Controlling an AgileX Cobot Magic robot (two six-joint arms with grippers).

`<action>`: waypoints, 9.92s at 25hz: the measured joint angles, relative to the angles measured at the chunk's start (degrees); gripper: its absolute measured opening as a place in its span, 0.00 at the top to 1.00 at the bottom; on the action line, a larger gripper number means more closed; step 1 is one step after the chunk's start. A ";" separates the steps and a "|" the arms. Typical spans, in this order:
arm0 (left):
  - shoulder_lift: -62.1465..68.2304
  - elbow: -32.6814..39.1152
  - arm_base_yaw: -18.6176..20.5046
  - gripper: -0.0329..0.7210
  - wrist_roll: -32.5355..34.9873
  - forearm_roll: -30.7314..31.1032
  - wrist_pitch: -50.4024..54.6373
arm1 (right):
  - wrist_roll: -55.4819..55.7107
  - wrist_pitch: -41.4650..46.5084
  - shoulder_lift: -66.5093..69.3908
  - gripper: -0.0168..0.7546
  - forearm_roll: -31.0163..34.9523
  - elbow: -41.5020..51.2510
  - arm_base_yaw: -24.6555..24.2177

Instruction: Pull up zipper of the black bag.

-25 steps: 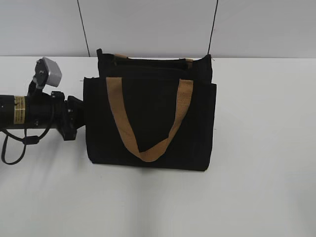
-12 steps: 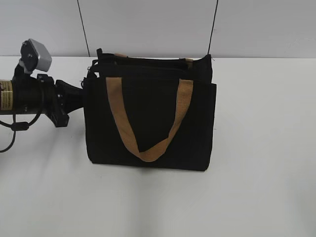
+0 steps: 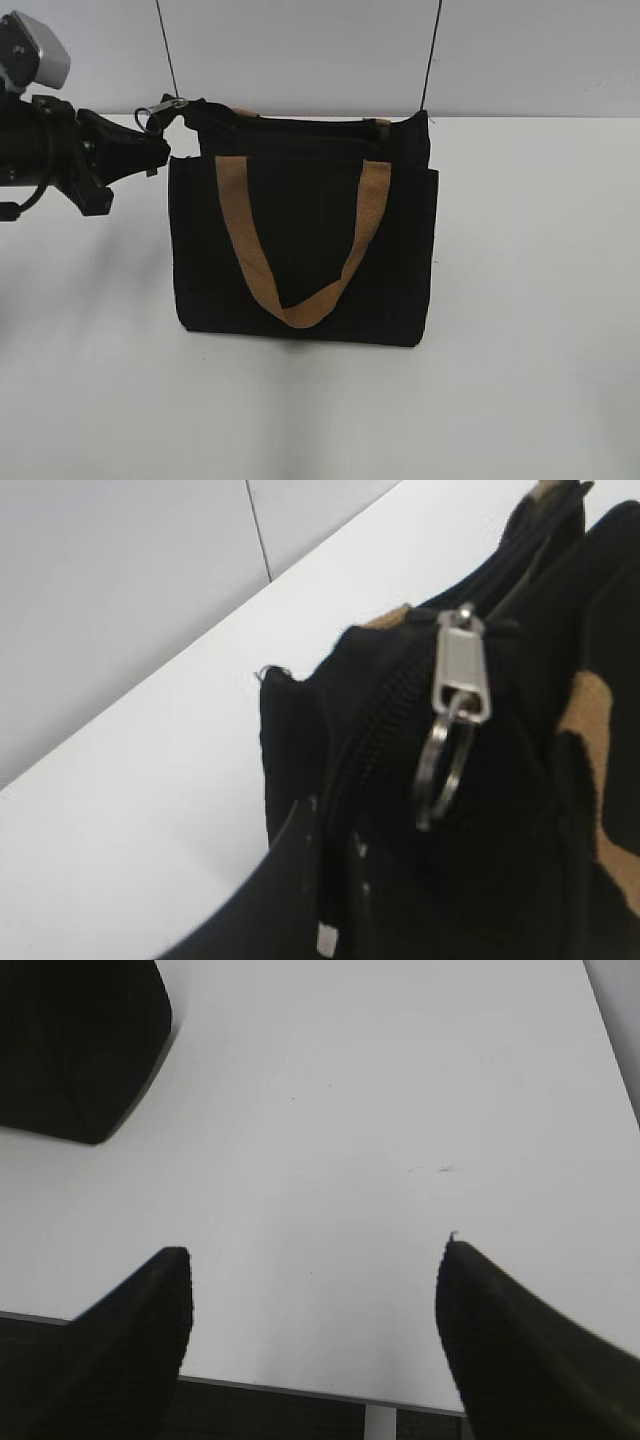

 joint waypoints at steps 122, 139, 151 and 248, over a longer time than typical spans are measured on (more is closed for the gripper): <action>-7.76 0.06 -4.63 0.96 -4.30 3.65 9.64 | 10.53 -35.72 107.05 0.79 -5.53 -57.26 45.76; -7.76 0.06 -4.63 0.96 -4.30 3.67 9.04 | 10.39 -35.18 106.96 1.00 -5.14 -57.26 45.76; -10.35 0.06 -4.63 0.96 -6.30 4.42 9.23 | 7.94 -35.11 105.72 1.00 -5.64 -57.26 44.27; -14.05 0.06 -1.71 0.26 -43.17 21.43 17.23 | -4.93 0.47 95.22 0.20 -11.52 -57.90 33.35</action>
